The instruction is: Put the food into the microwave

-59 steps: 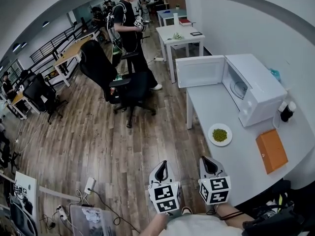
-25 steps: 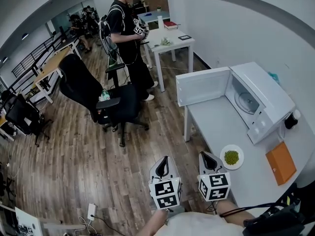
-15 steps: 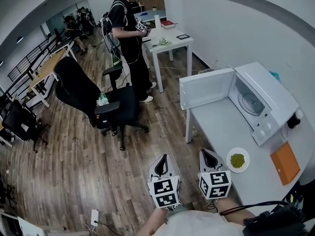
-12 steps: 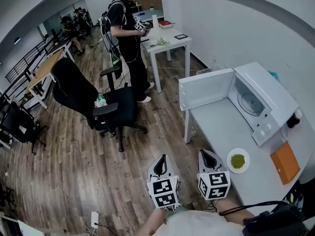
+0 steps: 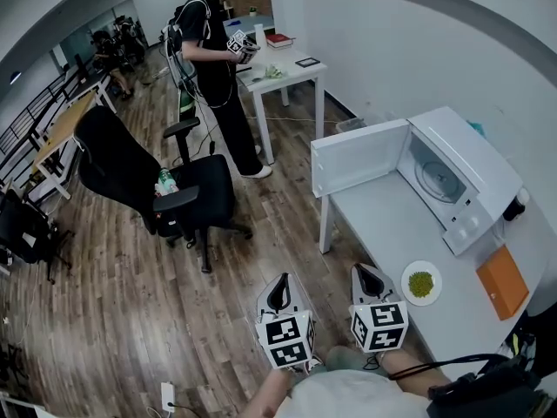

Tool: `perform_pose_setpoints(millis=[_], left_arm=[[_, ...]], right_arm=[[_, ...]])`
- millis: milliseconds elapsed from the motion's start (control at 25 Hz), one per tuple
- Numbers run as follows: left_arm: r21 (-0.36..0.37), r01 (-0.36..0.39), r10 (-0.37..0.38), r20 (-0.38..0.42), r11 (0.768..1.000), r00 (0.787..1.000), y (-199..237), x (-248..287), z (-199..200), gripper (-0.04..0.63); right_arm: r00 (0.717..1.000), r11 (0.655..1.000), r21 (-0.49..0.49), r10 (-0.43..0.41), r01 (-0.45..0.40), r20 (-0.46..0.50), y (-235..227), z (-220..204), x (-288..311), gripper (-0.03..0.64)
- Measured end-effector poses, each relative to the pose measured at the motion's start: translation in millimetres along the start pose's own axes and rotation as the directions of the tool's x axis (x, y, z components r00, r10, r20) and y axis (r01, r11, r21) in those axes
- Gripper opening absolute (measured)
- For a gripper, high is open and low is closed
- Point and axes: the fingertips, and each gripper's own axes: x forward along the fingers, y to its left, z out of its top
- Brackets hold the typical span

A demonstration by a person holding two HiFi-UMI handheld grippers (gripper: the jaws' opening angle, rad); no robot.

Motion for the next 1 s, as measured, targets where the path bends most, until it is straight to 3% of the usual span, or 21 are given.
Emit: perform_pose_setpoints(millis=[600, 1000], left_arm=[[0.014, 0.007, -0.006, -0.033, 1.000, 0.999, 8.1, 26.9, -4.3, -0.002], [0.075, 0.101, -0.096, -0.062, 0.992, 0.993, -21.1, 94.2, 10.0, -0.002]], right_arm=[[1.000, 0.999, 0.030, -0.011, 0.011, -0.018, -6.8, -3.8, 28.6, 0.017], [0.997, 0.994, 0.073, -0.076, 0.077, -0.020, -49.4, 4.0, 69.2, 0.017]])
